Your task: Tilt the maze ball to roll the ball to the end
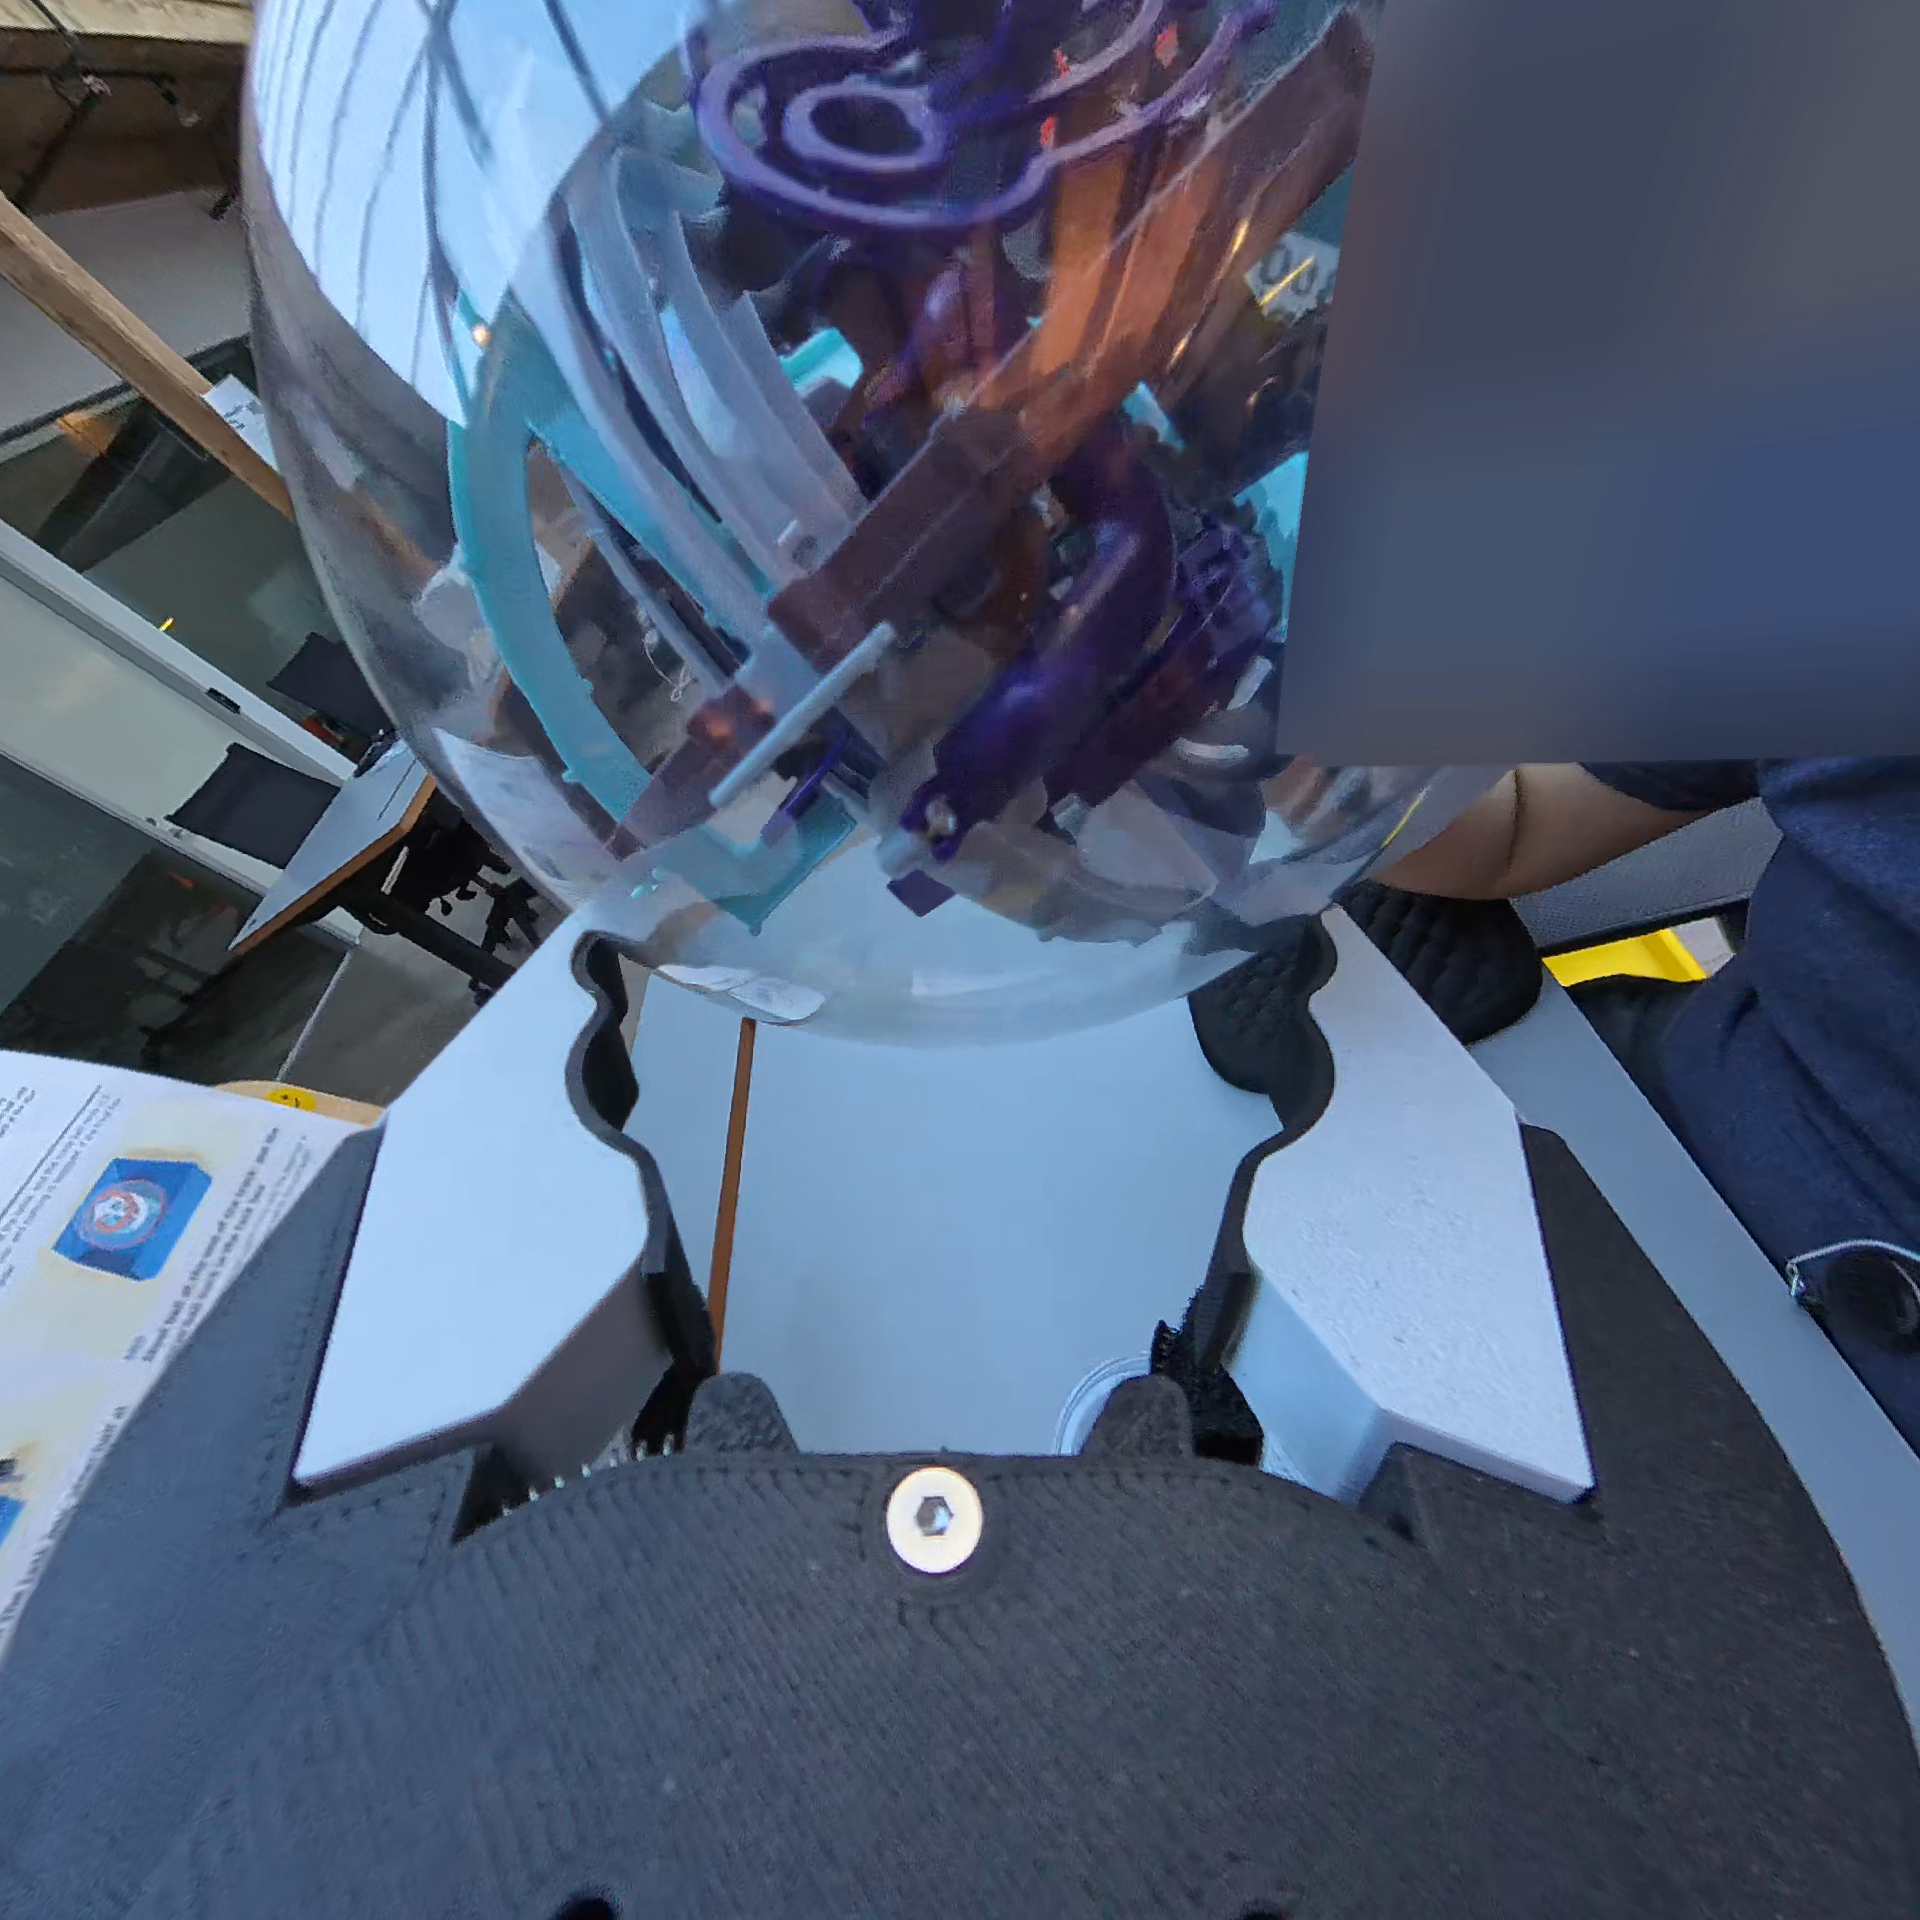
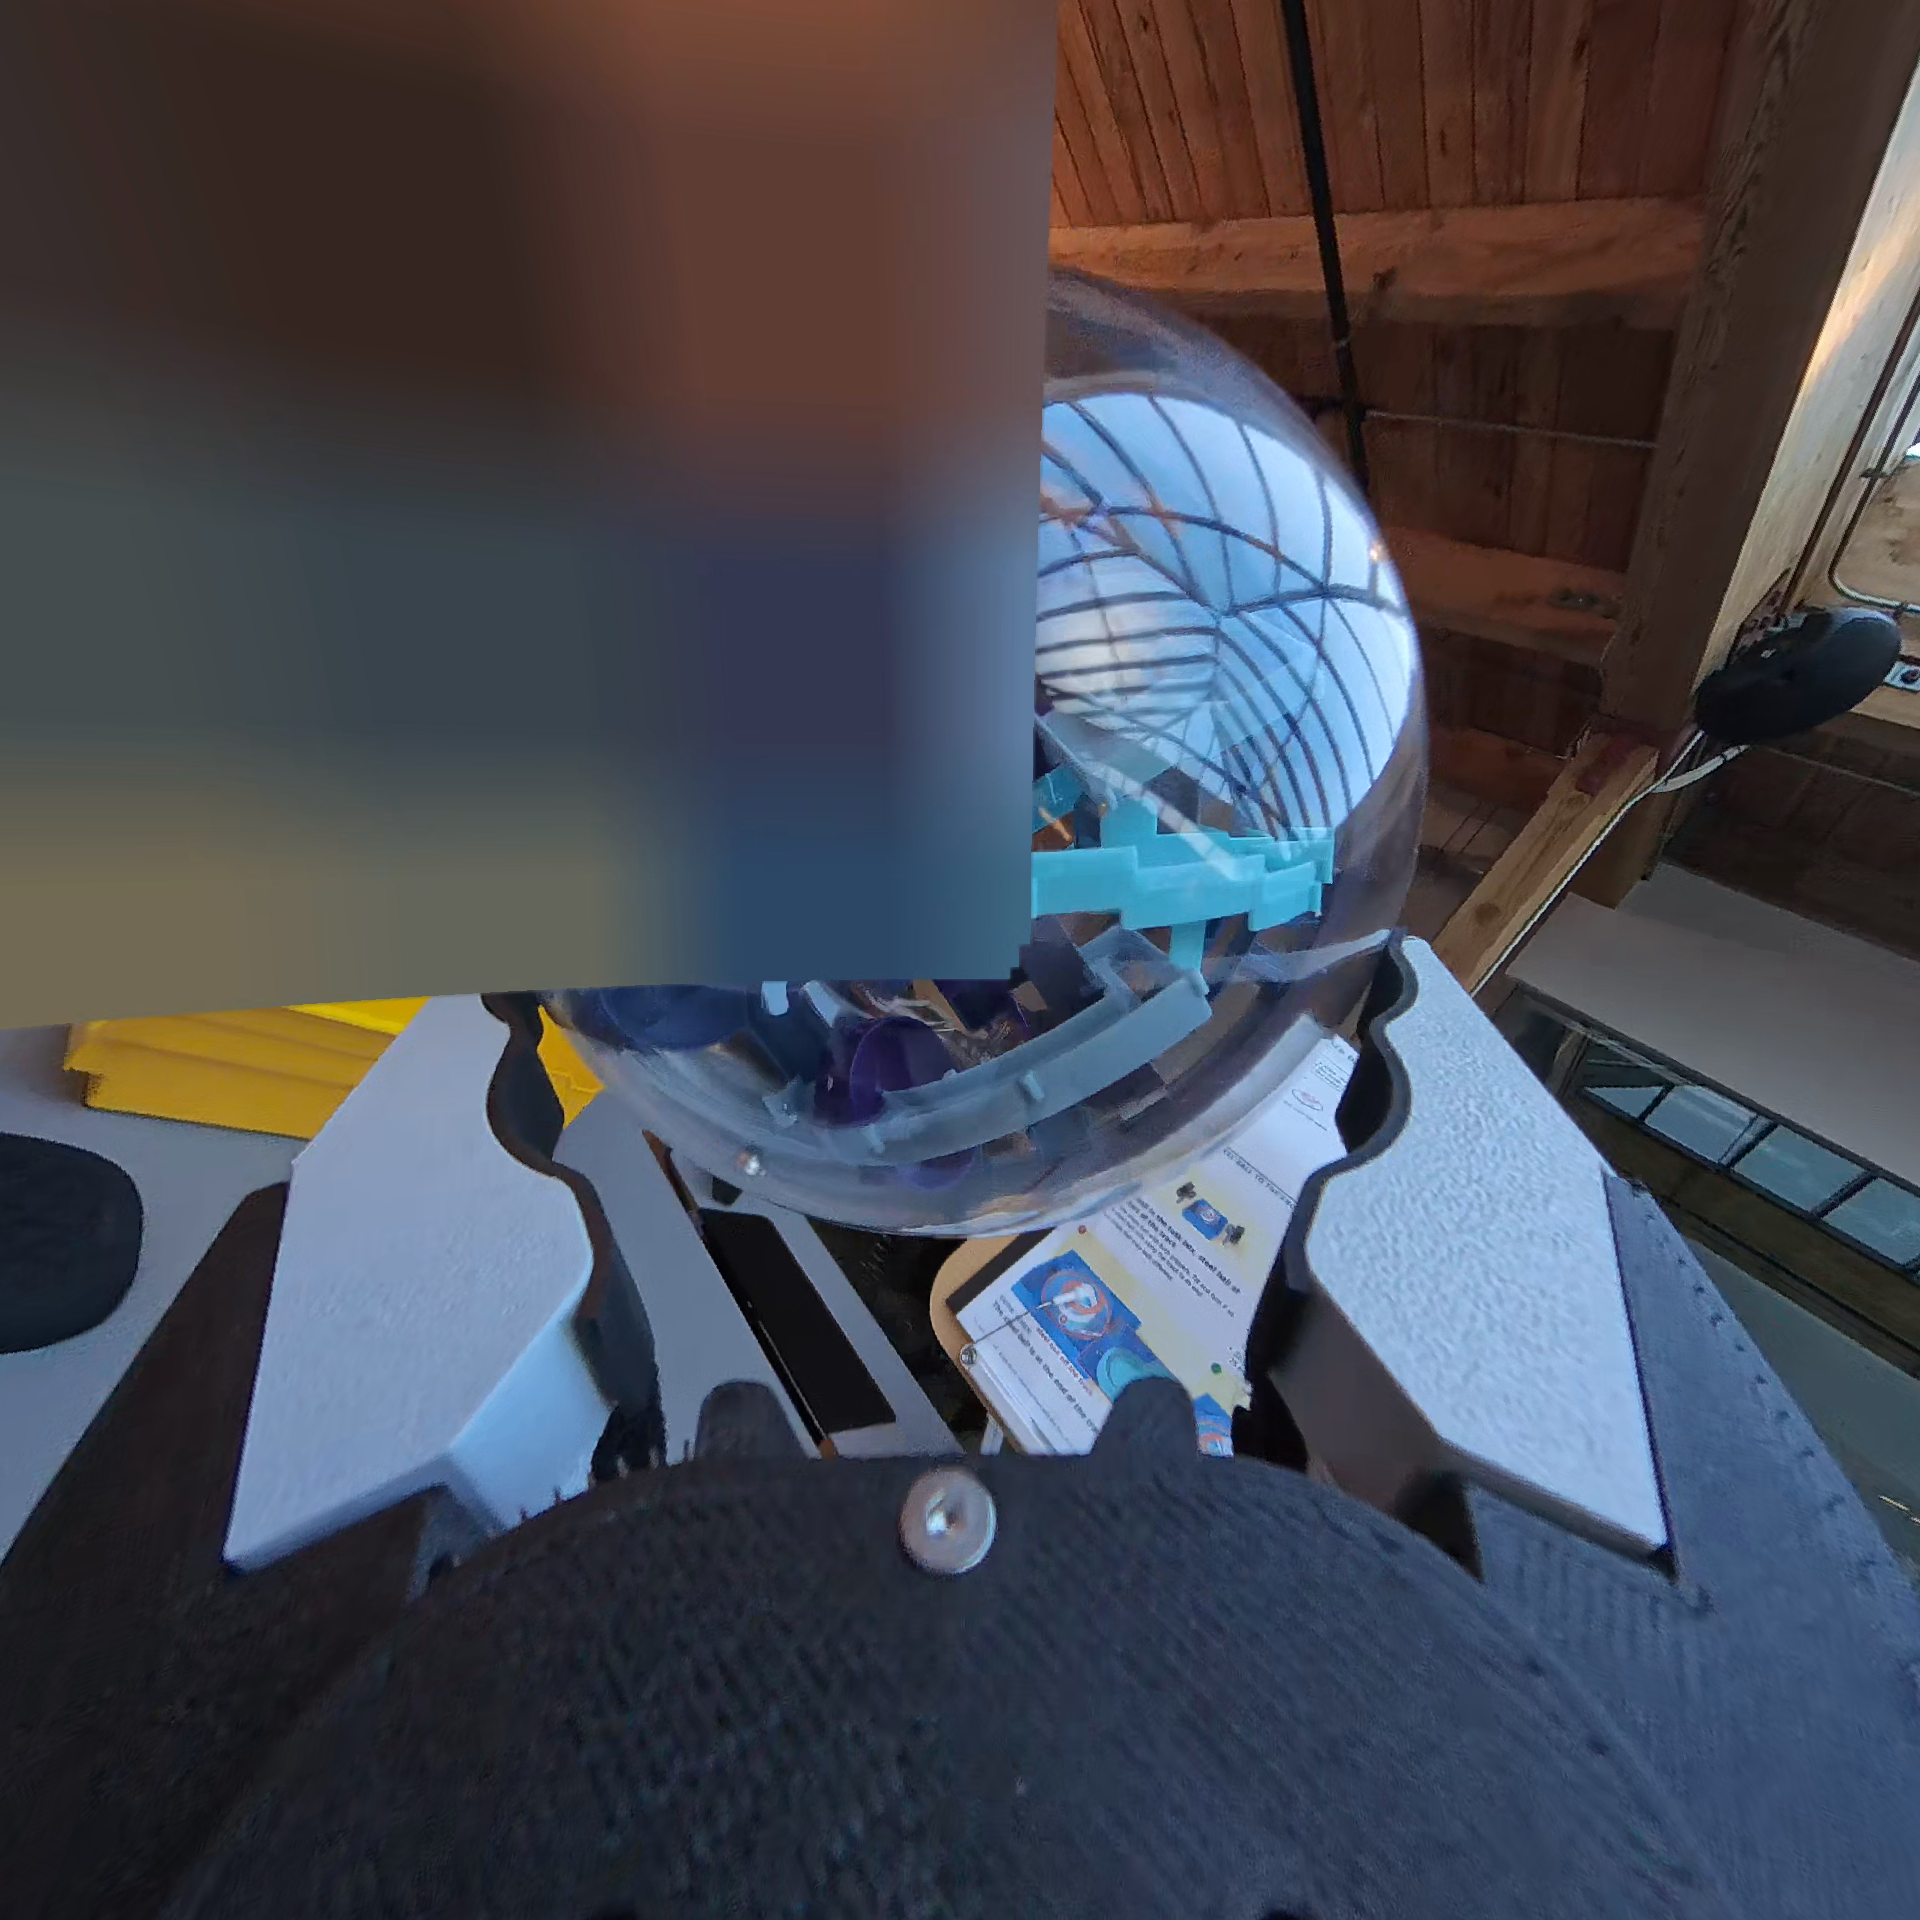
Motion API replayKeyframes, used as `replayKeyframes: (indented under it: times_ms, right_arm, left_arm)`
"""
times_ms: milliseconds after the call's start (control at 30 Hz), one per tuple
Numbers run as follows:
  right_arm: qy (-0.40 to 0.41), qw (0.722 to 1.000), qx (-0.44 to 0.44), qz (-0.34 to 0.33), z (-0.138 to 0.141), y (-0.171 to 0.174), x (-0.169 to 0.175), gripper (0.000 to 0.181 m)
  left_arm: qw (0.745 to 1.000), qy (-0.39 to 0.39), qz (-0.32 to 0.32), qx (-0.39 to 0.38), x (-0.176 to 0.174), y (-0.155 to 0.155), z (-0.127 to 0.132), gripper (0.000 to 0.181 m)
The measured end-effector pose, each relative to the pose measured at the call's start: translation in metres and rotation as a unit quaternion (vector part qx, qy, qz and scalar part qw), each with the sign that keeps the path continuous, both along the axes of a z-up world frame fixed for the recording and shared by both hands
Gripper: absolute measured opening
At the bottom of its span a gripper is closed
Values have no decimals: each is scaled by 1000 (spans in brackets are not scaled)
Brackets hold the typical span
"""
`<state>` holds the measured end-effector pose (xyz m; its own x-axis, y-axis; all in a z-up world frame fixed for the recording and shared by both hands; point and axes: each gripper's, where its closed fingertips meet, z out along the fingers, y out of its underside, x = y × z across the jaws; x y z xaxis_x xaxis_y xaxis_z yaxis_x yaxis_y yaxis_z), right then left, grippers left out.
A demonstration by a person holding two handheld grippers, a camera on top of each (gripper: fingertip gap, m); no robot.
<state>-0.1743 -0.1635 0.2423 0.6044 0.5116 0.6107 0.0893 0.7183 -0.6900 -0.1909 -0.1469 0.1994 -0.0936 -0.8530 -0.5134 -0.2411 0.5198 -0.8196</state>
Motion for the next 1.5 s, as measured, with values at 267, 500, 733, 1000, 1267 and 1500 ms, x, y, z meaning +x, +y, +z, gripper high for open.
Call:
replayKeyframes:
  times_ms: [267,500,733,1000,1267,1500]
  right_arm:
    - [-53,998,-33,-14,-22,18,-13,153]
    - [-89,995,-46,-23,-37,28,-26,153]
    - [-134,989,-48,-43,-52,32,-36,153]
    - [-172,981,-59,-61,-67,37,-47,153]
    - [-188,976,-84,-72,-77,46,-48,153]
    - [-196,973,-100,-72,-84,52,-48,154]
  left_arm:
    - [998,-27,-7,-50,-5,17,-29,126]
    - [996,-59,-17,-69,-13,26,-47,126]
    - [992,-95,-34,-72,-17,30,-63,126]
    - [990,-102,-37,-90,-18,36,-85,127]
    - [988,-102,-38,-113,-17,43,-97,127]
    - [984,-105,-45,-136,-15,46,-105,127]
